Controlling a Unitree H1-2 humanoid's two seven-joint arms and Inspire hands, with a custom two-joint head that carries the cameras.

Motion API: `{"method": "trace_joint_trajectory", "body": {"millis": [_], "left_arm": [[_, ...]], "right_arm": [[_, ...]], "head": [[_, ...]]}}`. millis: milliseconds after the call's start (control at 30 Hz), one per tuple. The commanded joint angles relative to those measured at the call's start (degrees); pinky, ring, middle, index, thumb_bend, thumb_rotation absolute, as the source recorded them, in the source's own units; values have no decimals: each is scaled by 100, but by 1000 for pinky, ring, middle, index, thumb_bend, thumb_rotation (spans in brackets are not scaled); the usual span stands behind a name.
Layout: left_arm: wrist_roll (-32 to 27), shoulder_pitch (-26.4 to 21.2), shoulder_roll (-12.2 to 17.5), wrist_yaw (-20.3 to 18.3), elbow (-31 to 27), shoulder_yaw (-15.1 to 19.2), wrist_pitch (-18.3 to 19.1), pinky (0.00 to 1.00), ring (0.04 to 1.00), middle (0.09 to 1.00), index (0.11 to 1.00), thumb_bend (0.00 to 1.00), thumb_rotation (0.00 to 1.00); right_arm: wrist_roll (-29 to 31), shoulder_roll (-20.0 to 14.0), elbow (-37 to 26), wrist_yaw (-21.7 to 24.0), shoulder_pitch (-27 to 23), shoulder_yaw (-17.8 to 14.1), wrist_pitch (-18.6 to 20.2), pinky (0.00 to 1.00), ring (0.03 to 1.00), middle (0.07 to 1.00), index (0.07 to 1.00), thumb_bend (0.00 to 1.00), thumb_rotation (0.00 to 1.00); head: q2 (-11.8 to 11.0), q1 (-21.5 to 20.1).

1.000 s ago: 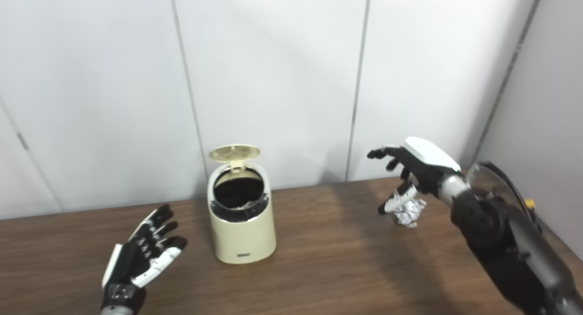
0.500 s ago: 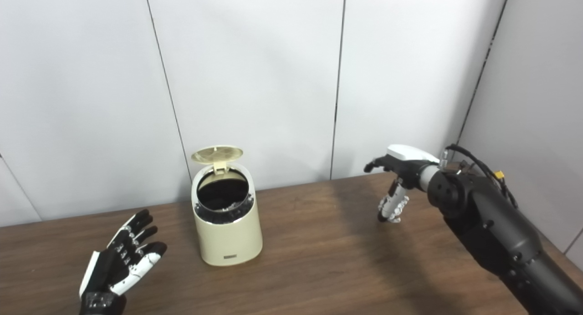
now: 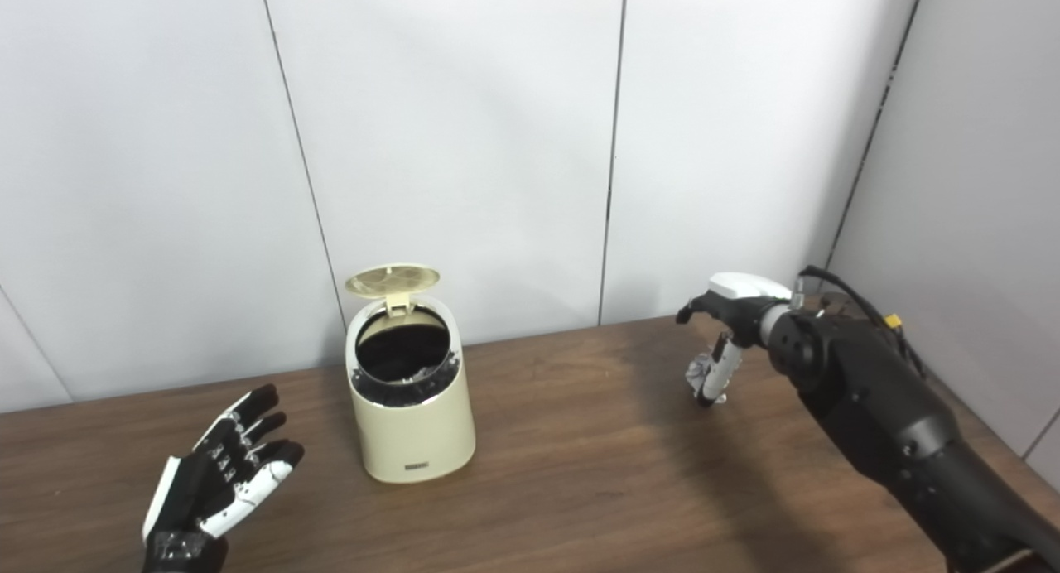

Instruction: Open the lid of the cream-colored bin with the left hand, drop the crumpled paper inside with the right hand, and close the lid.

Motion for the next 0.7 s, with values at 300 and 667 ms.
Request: {"method": "trace_joint_trajectory", "body": {"millis": [300, 667], "left_arm": [[-3, -142, 61, -36, -168, 3, -112, 760, 852, 892, 886, 686, 241], [68, -126, 67, -31, -169, -20, -148, 767, 852, 889, 889, 694, 261]], "right_arm": [[-190, 32, 496, -447, -364, -17, -168, 678, 842, 899, 819, 895, 100], [-225, 138, 985, -745, -336, 81, -188, 682, 814, 880, 844, 854, 101]], "head": [[2, 6], [35, 32]]}}
